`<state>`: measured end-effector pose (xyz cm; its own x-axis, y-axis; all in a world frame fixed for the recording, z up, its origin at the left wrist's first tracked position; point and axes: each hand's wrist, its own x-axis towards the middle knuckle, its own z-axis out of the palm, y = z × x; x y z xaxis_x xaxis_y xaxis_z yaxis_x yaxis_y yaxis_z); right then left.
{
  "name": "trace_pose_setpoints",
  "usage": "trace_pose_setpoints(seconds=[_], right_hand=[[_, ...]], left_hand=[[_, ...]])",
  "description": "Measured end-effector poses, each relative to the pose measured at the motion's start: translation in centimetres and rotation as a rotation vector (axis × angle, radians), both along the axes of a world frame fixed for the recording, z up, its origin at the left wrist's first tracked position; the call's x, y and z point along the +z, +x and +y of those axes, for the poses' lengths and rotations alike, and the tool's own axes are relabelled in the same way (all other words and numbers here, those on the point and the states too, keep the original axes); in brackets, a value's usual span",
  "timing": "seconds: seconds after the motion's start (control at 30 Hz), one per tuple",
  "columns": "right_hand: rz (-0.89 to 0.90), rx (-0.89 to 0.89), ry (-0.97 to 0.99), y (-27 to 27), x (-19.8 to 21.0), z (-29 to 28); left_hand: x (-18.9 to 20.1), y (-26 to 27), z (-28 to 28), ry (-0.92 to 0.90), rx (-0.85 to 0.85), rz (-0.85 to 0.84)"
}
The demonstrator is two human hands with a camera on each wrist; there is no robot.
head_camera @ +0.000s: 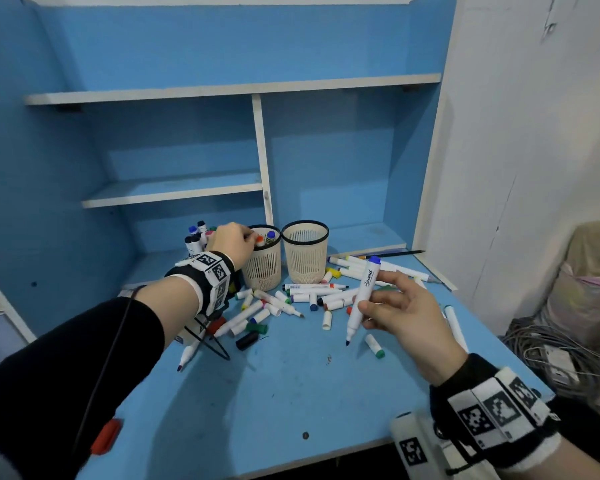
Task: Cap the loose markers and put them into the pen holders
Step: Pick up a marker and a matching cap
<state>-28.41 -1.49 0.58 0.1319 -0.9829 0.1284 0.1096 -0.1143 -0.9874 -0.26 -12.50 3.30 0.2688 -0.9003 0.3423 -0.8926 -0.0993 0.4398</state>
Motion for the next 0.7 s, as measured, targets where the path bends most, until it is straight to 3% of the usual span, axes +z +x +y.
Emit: trace_pose_setpoints(seconds=[0.13, 0.23, 0.5, 0.7], right_hand=[[-0.074, 0.002, 0.032, 0.6, -1.4, 0.5], [-0.137, 0.02, 0.086, 1.3, -3.0, 1.2], [-0.382, 0.118, 0.326, 4.3, -6.8, 2.9], [-0.638, 0.156, 0.45, 6.4, -8.1, 1.7]], left_hand=[[1.1, -0.2, 2.5, -0.07, -0.068, 0.135], [1.9, 0.5, 5.8, -0.06, -0.122, 0.11], [-0.4, 8.4, 15.1, 0.554, -0.199, -0.23], [-2.7, 12.1, 20.7, 0.626, -0.157, -0.269]])
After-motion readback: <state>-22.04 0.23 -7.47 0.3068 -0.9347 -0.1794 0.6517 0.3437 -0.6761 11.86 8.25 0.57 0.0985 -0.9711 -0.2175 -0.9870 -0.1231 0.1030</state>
